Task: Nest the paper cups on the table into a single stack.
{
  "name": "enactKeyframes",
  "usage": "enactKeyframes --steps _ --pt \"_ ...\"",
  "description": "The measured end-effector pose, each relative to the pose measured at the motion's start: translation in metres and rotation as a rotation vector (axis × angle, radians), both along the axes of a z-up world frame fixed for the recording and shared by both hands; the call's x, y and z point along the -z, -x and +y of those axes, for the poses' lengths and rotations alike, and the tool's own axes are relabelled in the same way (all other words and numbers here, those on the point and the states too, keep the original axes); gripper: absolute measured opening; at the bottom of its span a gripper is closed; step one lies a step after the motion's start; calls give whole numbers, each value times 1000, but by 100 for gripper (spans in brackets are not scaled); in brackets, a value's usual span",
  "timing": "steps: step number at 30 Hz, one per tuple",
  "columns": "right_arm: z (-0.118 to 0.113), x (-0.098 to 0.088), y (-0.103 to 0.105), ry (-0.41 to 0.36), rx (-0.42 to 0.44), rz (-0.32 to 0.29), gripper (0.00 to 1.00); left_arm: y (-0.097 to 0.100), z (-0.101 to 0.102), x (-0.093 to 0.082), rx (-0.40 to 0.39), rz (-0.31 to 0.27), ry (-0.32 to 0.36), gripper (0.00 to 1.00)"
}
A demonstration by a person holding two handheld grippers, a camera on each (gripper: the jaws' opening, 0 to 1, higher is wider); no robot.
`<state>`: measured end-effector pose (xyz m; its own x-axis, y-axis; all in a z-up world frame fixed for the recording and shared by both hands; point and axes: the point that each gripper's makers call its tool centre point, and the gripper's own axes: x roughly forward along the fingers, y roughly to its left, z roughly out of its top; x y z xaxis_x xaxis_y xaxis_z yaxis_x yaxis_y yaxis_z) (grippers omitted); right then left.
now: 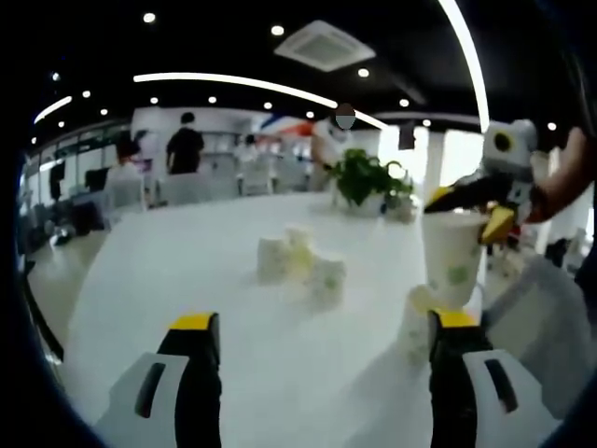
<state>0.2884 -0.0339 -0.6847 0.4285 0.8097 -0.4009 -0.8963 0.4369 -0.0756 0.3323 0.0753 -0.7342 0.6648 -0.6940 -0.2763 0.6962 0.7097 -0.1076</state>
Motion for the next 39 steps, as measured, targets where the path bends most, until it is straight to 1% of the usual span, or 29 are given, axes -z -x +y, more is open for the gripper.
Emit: enactKeyframes --steps 6,8,9,11,12,13,15,17,22,23,26,27,29,31,33,37,39 --pt "0 7 1 13 -12 1 41 1 0 2 5 2 -3 90" --pt "-1 9 4 19 -26 0 33 1 0 1 6 3 -5 90" --pt "-1 10 4 20 -27 0 32 1 1 1 5 5 -4 90" --pt "-1 12 4 26 -21 -2 34 1 2 1 2 6 -5 90" --pt "-1 11 3 25 -19 -13 35 1 2 0 3 1 -5 90" --pt "-1 11 3 24 -20 -16 35 0 2 0 4 -3 -5 91" --pt "-1 13 4 25 -20 -2 34 0 2 -1 5 -4 -7 90" --pt "-2 12 3 15 -17 0 35 -1 3 -1 2 -4 -7 90" --pt "-4 12 3 20 -16 10 34 -3 3 -3 -1 -6 -3 90" --pt "-6 14 3 30 -16 15 34 -3 3 -2 -2 -3 1 90" --pt "-9 20 3 49 -18 35 29 -3 2 -2 -1 -5 2 90" --pt "-10 24 5 60 -26 51 26 -2 2 -2 0 -6 3 90" --pt "-11 25 4 70 -23 46 24 -2 2 -1 -2 -3 0 90" --pt "-11 25 5 68 -30 54 20 -2 2 -1 -3 -4 6 90" --pt "-10 27 7 80 -45 52 14 -2 3 1 -3 -3 3 90" --pt "-9 28 10 93 -70 53 9 -2 3 -1 -6 -1 6 90" --pt "-8 28 11 104 -82 44 4 -2 4 0 -7 -1 7 90"
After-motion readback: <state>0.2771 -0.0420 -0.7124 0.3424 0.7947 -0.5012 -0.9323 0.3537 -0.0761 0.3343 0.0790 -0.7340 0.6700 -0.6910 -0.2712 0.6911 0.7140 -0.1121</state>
